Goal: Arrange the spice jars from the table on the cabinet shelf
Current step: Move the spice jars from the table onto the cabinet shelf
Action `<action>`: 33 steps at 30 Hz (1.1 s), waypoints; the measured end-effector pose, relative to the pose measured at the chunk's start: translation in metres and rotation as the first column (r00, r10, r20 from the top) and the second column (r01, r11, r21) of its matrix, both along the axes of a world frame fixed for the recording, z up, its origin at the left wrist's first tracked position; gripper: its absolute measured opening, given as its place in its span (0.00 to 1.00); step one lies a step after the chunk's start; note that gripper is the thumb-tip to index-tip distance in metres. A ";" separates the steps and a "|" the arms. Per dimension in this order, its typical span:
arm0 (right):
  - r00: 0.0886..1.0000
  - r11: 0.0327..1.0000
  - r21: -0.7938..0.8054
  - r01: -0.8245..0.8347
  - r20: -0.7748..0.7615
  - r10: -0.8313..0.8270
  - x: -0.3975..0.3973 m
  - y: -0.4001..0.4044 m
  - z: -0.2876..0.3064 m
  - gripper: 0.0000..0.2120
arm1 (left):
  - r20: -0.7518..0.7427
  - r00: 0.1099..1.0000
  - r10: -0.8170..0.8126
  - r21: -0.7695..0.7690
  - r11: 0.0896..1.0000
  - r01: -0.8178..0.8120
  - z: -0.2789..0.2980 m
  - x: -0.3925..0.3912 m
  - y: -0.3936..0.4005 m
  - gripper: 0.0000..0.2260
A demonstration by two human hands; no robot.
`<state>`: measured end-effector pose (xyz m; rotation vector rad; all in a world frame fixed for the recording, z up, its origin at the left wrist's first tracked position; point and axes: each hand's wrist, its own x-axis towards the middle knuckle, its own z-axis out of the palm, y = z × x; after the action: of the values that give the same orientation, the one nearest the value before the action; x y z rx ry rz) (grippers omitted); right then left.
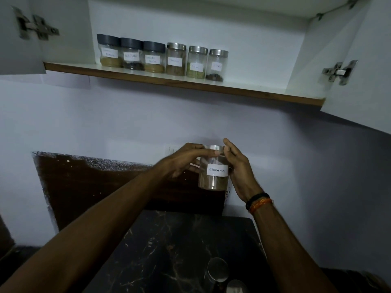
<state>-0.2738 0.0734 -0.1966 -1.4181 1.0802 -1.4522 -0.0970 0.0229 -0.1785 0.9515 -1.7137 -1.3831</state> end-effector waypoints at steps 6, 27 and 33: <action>1.000 0.995 -0.091 0.029 0.006 -0.028 -0.004 -0.012 0.038 0.23 | -0.002 1.000 -0.009 -0.126 0.992 0.009 0.043 -0.003 -0.011 0.13; 0.428 0.593 -0.669 0.448 -0.422 -0.799 -0.058 -0.103 0.172 0.11 | 0.017 0.998 0.059 -0.459 0.887 -0.044 0.223 -0.015 -0.062 0.16; 0.355 0.651 -0.614 0.447 -0.546 -0.759 -0.071 -0.130 0.189 0.13 | 0.002 0.997 0.080 -0.497 0.865 -0.068 0.244 -0.027 -0.091 0.24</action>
<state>-0.3445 -0.0570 -0.0073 -2.1666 2.2121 -1.6135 -0.1245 -0.0677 0.0654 0.7274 -1.8987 -0.8127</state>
